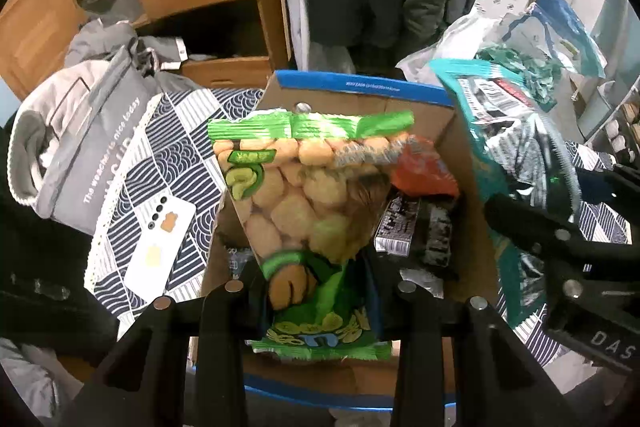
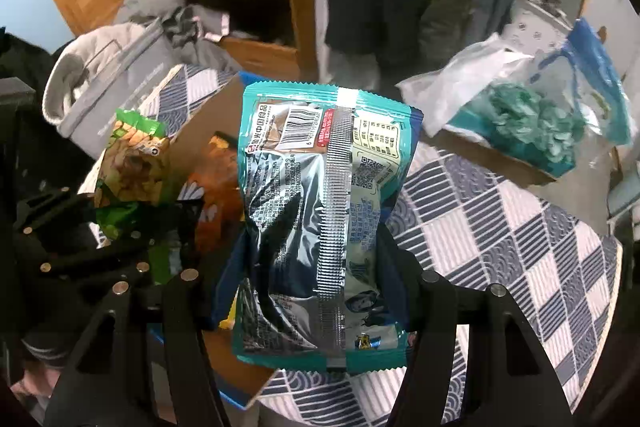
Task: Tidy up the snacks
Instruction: 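Lower both packets into the box and open both grippers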
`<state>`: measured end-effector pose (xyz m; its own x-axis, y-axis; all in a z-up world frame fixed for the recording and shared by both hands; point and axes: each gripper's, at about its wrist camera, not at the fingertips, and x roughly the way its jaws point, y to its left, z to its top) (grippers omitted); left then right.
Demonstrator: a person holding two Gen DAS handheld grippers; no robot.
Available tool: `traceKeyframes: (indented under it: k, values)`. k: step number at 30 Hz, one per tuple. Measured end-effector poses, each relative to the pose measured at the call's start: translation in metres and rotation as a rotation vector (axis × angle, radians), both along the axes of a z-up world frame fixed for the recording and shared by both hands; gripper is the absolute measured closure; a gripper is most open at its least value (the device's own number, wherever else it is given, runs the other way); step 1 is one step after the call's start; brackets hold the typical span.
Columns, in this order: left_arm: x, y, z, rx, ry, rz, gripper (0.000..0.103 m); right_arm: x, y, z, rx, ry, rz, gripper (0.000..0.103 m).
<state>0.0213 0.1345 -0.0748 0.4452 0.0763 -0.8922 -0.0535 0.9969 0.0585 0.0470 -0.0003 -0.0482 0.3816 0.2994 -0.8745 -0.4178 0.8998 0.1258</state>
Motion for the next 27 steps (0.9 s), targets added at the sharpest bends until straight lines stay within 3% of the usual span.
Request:
traceKeyframes:
  k: [9, 15, 27]
  values:
    - [0.001, 0.013, -0.007, -0.015, 0.022, 0.022, 0.065, 0.011, 0.014, -0.013, 0.052, 0.063, 0.01, 0.041]
    - [0.001, 0.017, -0.003, -0.024, 0.018, 0.038, 0.044, 0.014, 0.015, -0.012, 0.067, 0.058, 0.007, 0.032]
    - [-0.01, 0.015, 0.023, 0.004, -0.037, 0.029, 0.029, 0.006, 0.003, 0.008, 0.008, -0.01, -0.021, 0.029]
